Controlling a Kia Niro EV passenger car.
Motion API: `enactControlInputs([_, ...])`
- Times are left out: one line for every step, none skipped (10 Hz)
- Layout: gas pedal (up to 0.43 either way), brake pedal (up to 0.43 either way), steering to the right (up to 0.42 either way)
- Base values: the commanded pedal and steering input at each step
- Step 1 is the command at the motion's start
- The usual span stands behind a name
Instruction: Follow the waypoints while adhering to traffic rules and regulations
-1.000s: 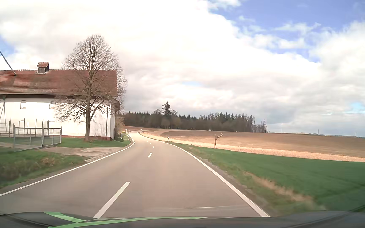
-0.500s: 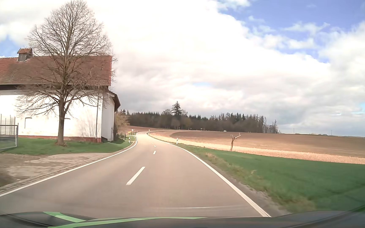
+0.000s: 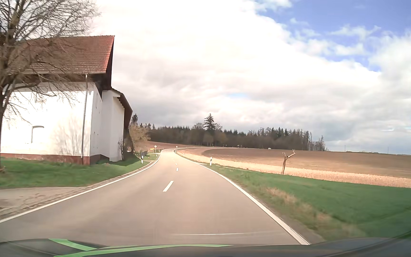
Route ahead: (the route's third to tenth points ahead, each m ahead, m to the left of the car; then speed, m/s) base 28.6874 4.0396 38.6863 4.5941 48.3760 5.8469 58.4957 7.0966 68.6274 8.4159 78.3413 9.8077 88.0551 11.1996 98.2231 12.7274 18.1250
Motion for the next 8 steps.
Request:
enactControlInputs([0.157,0.000,-0.016])
enactControlInputs([0.157,0.000,-0.016])
enactControlInputs([0.157,0.000,-0.016])
enactControlInputs([0.157,0.000,-0.016])
enactControlInputs([0.157,0.000,-0.015])
enactControlInputs([0.157,0.000,-0.015])
enactControlInputs([0.157,0.000,-0.015])
enactControlInputs([0.157,0.000,-0.015])
